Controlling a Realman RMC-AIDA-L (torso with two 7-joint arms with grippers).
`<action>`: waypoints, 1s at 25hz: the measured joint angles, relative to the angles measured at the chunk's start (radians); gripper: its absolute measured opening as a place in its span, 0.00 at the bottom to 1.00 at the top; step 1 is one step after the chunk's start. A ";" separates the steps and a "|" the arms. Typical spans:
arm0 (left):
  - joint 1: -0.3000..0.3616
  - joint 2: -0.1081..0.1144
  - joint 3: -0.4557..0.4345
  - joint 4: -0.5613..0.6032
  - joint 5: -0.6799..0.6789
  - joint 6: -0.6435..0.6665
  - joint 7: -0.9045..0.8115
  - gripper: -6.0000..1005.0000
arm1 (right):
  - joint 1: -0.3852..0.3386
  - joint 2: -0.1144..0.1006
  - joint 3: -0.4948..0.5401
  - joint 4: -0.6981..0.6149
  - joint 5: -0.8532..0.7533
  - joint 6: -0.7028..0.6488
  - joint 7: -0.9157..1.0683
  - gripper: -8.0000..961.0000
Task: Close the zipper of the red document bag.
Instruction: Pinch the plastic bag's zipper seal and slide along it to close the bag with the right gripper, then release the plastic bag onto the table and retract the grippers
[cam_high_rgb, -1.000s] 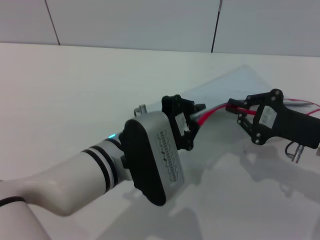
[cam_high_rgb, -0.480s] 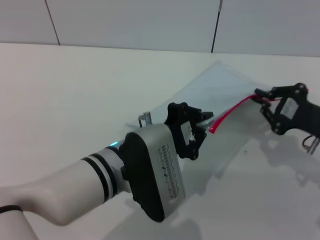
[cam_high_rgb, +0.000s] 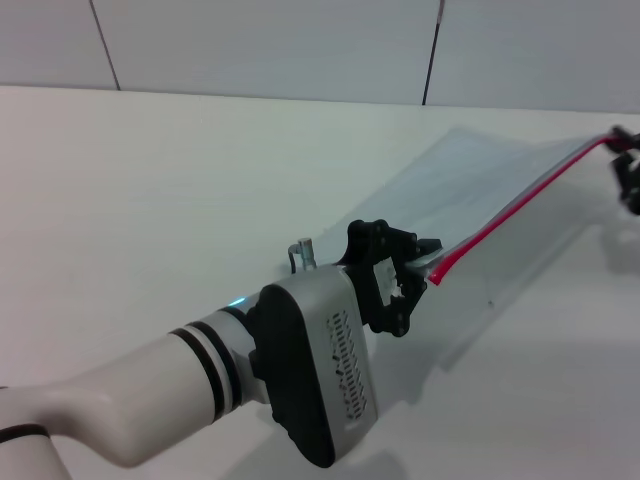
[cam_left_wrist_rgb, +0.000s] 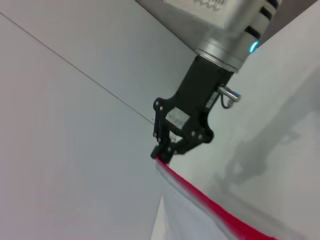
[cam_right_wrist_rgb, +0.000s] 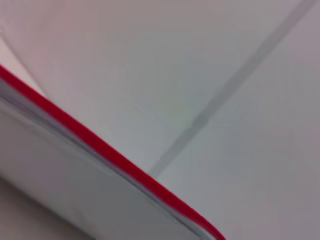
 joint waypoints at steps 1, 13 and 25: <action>0.000 0.000 0.002 -0.002 0.000 -0.003 0.000 0.03 | 0.001 0.000 0.000 -0.003 0.024 -0.028 0.000 0.09; -0.003 -0.015 0.012 -0.098 -0.003 -0.150 -0.007 0.02 | -0.009 0.005 0.000 -0.003 0.241 -0.152 0.001 0.09; -0.051 -0.013 -0.018 -0.309 -0.399 -0.617 -0.101 0.15 | -0.168 0.003 0.003 0.178 0.617 0.440 0.006 0.38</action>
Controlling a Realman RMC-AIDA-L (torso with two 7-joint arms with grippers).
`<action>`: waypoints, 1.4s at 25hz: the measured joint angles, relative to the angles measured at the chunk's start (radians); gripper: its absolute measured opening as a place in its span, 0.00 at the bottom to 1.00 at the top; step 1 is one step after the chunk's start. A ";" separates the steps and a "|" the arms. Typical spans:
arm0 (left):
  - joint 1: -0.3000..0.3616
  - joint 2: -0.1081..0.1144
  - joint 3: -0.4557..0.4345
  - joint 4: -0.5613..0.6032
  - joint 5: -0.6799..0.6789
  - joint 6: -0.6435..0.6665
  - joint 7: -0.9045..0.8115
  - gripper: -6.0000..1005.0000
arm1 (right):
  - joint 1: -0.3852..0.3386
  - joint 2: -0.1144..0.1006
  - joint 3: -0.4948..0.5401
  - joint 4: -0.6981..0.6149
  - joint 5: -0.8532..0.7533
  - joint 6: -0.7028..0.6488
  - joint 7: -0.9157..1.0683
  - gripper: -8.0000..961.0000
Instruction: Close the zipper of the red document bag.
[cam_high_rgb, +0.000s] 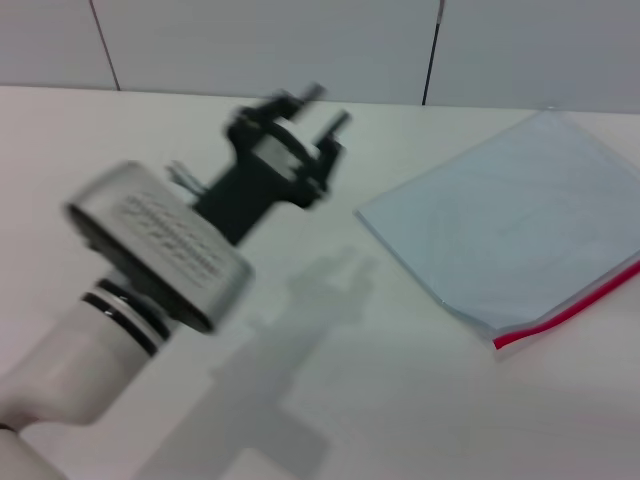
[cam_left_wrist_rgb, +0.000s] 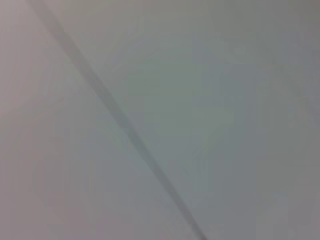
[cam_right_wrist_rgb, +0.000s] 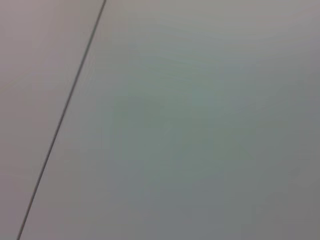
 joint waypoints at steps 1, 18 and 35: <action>-0.007 0.000 0.000 -0.029 -0.015 -0.048 -0.035 0.18 | -0.012 -0.001 0.000 0.016 0.022 0.049 0.004 0.41; -0.129 -0.055 -0.026 -0.552 -0.315 -0.667 -0.540 0.71 | -0.021 0.001 0.132 0.207 0.080 0.073 0.014 0.93; -0.140 -0.065 -0.031 -0.580 -0.407 -0.668 -0.537 0.75 | -0.016 0.001 0.148 0.234 0.071 0.045 0.014 0.93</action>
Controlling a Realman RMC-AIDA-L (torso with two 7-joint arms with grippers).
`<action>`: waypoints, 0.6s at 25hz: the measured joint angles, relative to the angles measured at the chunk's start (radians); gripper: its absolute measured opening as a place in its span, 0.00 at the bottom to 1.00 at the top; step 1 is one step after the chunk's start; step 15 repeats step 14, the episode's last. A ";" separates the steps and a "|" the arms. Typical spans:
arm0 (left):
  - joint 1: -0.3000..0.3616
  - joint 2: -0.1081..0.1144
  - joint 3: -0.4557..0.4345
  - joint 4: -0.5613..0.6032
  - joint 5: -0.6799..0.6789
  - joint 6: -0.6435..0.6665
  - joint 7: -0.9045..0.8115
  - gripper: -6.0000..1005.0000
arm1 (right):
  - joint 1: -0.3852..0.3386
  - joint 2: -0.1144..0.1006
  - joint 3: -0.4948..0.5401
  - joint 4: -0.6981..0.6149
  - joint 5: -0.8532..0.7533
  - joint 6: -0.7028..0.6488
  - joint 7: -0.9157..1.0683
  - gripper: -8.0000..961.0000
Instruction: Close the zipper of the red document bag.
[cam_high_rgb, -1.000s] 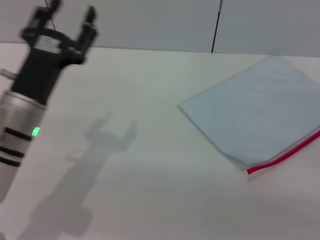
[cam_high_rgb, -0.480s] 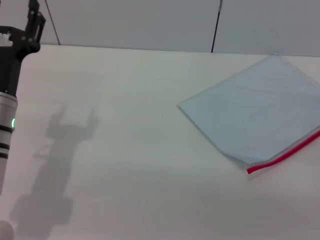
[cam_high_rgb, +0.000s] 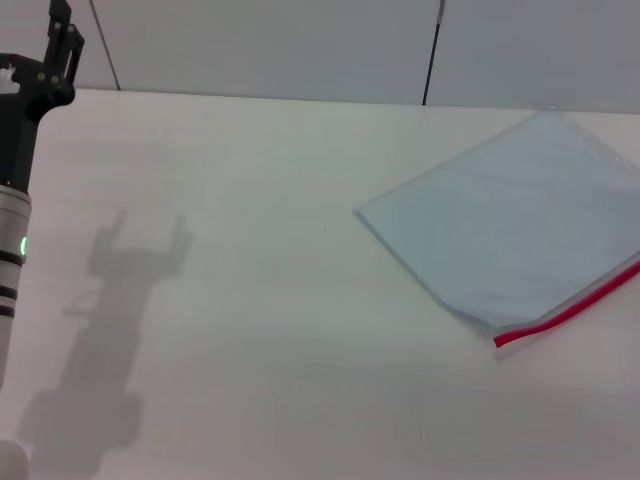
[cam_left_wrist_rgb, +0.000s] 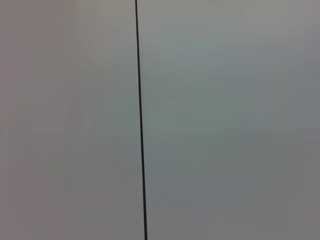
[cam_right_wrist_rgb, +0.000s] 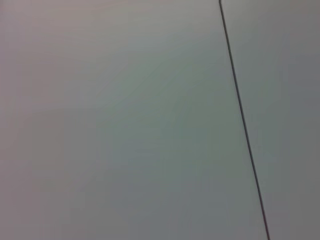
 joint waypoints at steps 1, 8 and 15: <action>0.000 0.000 0.000 0.000 0.000 -0.002 0.000 0.75 | 0.000 0.000 0.000 0.000 -0.002 0.000 0.000 0.93; 0.002 -0.002 0.000 -0.002 -0.001 -0.005 0.001 0.74 | 0.002 -0.001 -0.006 -0.003 -0.005 -0.007 0.000 0.92; 0.000 -0.003 0.000 -0.002 -0.002 -0.002 0.001 0.74 | 0.002 -0.002 -0.007 -0.004 -0.005 -0.008 0.000 0.92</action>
